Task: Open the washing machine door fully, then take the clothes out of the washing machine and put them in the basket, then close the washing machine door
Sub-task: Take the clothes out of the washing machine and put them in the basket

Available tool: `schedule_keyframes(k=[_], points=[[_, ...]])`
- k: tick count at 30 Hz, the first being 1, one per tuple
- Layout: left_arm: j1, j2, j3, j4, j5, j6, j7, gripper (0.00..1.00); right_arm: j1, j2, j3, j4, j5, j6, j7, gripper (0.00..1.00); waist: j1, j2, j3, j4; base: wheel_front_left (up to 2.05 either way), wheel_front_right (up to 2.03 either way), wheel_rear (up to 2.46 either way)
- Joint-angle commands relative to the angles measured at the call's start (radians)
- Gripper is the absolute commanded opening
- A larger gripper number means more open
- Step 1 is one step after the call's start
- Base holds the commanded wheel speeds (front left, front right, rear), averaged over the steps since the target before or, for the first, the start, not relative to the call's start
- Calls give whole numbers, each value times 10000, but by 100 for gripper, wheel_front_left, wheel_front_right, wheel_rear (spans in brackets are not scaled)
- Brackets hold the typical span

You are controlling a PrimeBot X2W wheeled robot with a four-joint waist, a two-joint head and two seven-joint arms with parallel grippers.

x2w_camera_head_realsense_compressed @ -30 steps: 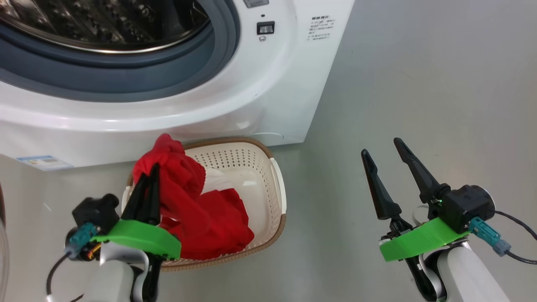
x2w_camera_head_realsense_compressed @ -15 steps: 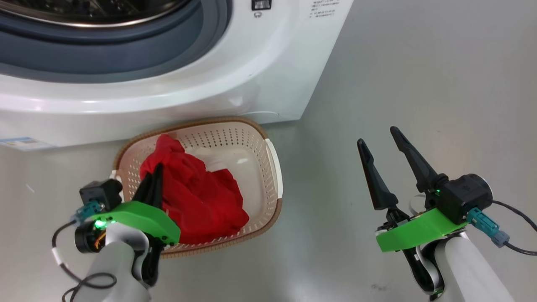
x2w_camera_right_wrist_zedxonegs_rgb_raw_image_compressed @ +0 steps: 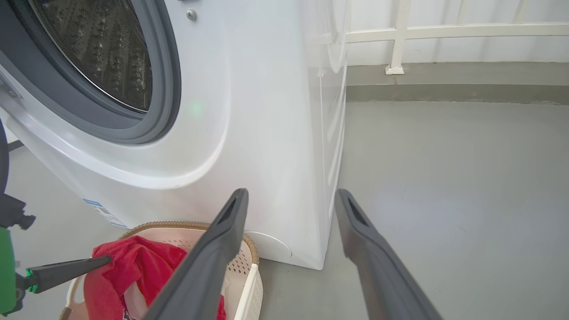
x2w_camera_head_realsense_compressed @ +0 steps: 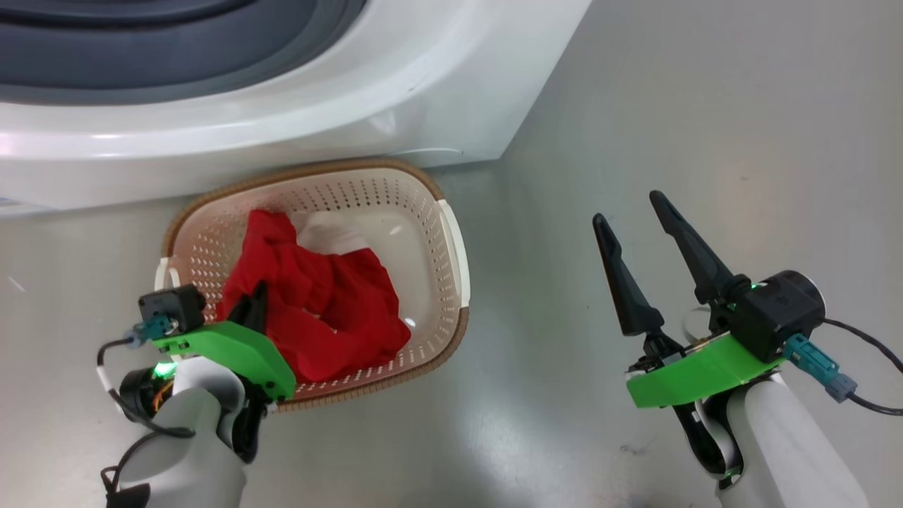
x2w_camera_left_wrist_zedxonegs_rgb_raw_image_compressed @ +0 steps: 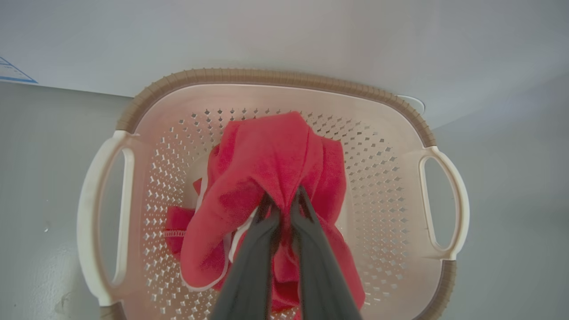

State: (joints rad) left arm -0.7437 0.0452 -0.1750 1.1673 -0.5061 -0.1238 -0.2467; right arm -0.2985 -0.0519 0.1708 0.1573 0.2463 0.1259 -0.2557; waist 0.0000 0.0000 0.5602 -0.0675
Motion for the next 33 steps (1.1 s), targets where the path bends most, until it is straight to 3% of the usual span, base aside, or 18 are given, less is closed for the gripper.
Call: schedule_keyframes(k=[1, 22, 26, 28, 30, 31, 33], points=[[-96, 236, 159, 150, -114, -61, 14, 0, -129, 17, 208, -261, 49, 48, -61, 100, 0, 0, 236, -36, 0, 0, 0], [-914, 630, -315, 1151, -357, -68, 447, 0, -605, 17, 373, -381, 153, 48, -61, 100, 0, 0, 1285, -603, 0, 0, 0], [-960, 653, -365, 1181, -404, -68, 476, 28, -642, 17, 365, -365, 181, 48, -61, 100, 0, 0, 1309, -625, 0, 0, 0], [-964, 657, -389, 1192, -430, -68, 483, 48, -656, 17, 357, -348, 193, 48, -61, 100, 0, 0, 1295, -624, 0, 0, 0], [-952, 646, -411, 1200, -463, -68, 505, 95, -664, 17, 350, -336, 197, 48, -61, 100, 0, 0, 1265, -613, 0, 0, 0], [-950, 640, -420, 1204, -476, -68, 508, 100, -667, 17, 344, -329, 197, 48, -61, 100, 0, 0, 1246, -603, 0, 0, 0], [-960, 627, -456, 1209, -478, -68, 474, 100, -665, 17, 336, -311, 193, 48, -61, 100, 0, 0, 1195, -581, 0, 0, 0]])
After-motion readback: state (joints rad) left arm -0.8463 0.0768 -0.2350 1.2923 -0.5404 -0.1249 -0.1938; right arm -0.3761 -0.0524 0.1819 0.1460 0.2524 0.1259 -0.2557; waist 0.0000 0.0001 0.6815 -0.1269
